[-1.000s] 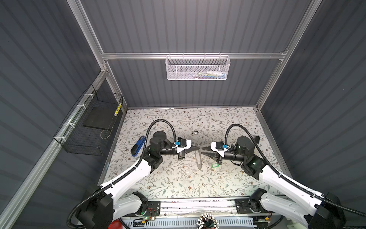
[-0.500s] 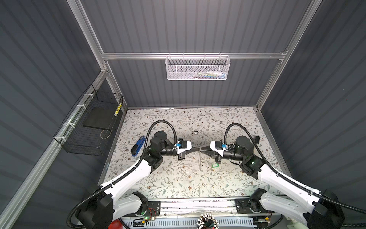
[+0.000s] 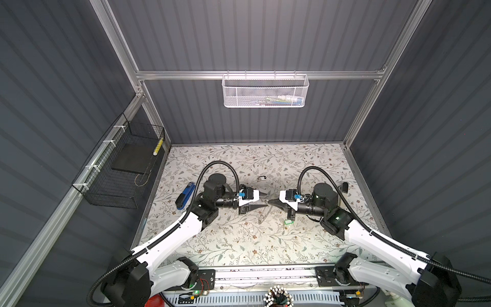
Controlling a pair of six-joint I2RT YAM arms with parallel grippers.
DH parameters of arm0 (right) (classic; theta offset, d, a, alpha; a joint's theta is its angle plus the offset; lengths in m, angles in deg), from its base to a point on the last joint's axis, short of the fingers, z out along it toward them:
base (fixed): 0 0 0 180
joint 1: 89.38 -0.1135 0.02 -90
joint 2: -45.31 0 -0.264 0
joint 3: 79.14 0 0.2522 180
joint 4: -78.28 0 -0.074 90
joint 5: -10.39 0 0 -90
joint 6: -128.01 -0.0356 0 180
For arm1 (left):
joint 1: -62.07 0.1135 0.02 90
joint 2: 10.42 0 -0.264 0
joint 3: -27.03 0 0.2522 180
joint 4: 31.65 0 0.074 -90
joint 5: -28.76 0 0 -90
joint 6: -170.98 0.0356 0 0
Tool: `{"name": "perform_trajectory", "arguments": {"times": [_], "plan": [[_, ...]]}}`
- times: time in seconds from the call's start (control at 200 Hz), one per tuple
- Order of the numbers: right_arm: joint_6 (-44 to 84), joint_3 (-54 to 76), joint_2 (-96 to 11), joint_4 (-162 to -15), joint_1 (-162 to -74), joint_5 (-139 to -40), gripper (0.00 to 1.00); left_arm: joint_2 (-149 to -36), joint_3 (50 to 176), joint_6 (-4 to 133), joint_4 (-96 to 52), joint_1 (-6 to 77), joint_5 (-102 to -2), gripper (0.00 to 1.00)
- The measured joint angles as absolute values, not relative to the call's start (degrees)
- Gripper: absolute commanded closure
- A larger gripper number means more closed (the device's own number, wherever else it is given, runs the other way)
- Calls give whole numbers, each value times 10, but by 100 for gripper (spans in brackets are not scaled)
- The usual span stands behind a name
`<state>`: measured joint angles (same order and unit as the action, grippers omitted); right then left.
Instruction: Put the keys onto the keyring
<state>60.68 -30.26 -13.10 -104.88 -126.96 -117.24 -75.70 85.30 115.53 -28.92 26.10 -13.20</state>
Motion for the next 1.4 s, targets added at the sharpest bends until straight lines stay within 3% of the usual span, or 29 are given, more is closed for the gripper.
{"name": "perform_trajectory", "arguments": {"times": [0.205, 0.5, 1.121, 1.401], "plan": [[672, -333, -102, -1045, -1285, -1119, 100, -724, 876, 1253, -183, 261, -193, 60], [770, -358, -99, -1047, -1312, -1049, 98, -714, 877, 1323, -149, 241, -245, 64], [759, -324, -132, -1021, -1312, -1051, 97, -752, 877, 1338, -128, 212, -257, 68], [753, -314, -136, -994, -1312, -1055, 97, -765, 877, 1311, -152, 206, -260, 76]]}}
